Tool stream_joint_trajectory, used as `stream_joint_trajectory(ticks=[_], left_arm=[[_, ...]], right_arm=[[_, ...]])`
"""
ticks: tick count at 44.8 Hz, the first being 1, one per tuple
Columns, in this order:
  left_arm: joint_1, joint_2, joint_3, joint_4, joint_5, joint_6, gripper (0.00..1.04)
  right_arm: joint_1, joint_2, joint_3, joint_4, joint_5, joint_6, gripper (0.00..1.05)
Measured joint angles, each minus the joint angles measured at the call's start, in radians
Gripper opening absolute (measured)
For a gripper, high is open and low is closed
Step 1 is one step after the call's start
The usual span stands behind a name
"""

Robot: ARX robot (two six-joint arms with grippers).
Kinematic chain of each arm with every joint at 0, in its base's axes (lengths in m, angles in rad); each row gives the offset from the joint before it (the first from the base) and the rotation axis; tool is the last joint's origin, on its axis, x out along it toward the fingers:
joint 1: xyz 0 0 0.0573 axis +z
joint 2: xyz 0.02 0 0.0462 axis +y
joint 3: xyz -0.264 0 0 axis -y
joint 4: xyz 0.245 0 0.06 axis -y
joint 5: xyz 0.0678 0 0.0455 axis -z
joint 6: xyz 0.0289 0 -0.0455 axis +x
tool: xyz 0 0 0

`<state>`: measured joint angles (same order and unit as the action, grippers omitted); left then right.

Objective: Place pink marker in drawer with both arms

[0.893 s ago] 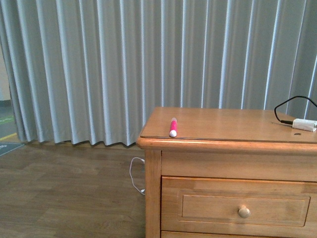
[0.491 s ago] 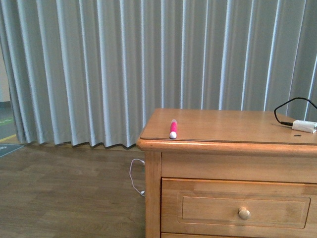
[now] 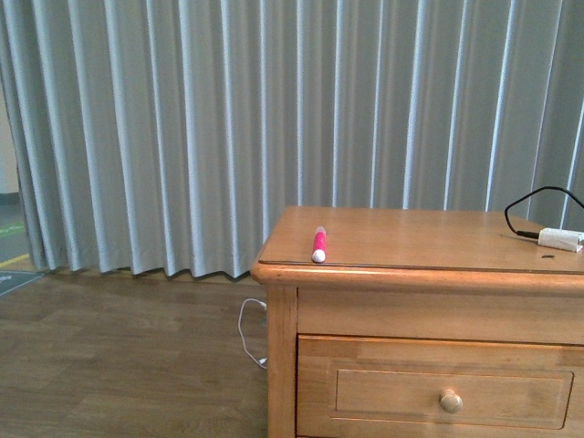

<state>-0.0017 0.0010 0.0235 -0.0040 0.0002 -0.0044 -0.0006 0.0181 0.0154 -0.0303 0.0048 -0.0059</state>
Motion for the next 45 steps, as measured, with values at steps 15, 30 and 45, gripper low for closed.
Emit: stream_joint_trajectory(ticks=[15, 30, 45], left_arm=[[0.0, 0.0, 0.0, 0.0, 0.0, 0.0, 0.98], [0.0, 0.0, 0.0, 0.0, 0.0, 0.0, 0.98], [0.0, 0.0, 0.0, 0.0, 0.0, 0.0, 0.98]], right_arm=[[0.109, 0.845, 0.271, 0.248, 0.075, -0.003, 0.96], [0.266, 1.637, 0.603, 0.605, 0.202, 0.101, 0.96], [0.298, 1.962, 0.86, 0.69, 0.245, 0.145, 0.96]])
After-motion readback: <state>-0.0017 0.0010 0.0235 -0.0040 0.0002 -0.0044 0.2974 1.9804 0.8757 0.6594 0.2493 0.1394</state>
